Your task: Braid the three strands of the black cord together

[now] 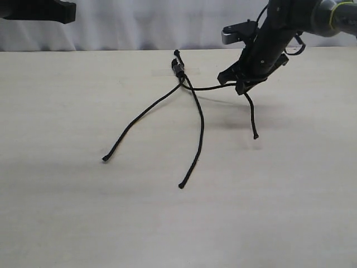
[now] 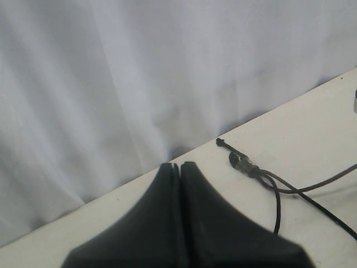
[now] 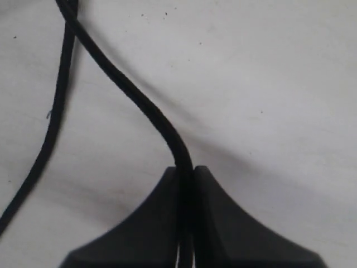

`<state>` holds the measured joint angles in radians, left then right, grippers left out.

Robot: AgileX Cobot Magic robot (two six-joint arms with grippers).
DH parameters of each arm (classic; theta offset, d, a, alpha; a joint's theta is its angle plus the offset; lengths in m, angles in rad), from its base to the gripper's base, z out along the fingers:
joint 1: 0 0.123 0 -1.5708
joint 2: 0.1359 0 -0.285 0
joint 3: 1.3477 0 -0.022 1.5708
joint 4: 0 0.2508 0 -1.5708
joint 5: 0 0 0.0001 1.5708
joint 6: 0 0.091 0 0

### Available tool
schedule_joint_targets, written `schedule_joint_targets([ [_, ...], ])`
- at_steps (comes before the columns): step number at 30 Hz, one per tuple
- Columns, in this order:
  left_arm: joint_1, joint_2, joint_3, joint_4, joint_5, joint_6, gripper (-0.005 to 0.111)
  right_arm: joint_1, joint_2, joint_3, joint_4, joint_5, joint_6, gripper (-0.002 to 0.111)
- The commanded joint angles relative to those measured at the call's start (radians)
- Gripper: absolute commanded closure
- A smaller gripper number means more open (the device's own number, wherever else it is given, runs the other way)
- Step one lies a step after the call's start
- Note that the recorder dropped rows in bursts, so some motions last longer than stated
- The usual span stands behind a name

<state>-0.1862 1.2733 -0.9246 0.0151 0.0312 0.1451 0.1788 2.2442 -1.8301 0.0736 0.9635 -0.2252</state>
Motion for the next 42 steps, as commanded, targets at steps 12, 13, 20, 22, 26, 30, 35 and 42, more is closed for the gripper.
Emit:
schedule_joint_targets([
  [12,0.001,-0.004,0.004,0.000,-0.007,0.001,0.107,-0.005,0.048,-0.001,-0.096,-0.076,0.063,0.104],
  [13,0.001,-0.004,0.004,0.000,-0.007,0.001,0.107,-0.005,0.051,-0.001,-0.096,-0.080,0.063,0.104],
  [20,0.001,-0.004,0.004,0.000,-0.007,0.001,0.107,-0.002,0.061,-0.001,-0.259,-0.080,0.238,0.091],
  [22,0.001,-0.004,0.004,0.000,-0.007,0.001,0.107,-0.002,0.063,-0.001,-0.309,-0.080,0.283,0.081],
  [26,0.001,-0.004,0.004,0.000,-0.007,0.001,0.107,-0.002,0.063,-0.001,-0.322,-0.080,0.285,0.059],
  [30,0.001,-0.004,0.004,0.000,-0.007,0.001,0.107,-0.002,0.063,-0.001,-0.322,-0.082,0.285,0.044],
  [35,0.001,-0.004,0.004,0.000,0.006,0.001,0.107,-0.002,0.024,-0.001,-0.322,-0.074,0.279,0.044],
  [42,-0.001,-0.004,0.003,-0.034,0.063,-0.027,0.107,-0.002,-0.152,0.003,-0.314,-0.101,0.265,0.095],
])
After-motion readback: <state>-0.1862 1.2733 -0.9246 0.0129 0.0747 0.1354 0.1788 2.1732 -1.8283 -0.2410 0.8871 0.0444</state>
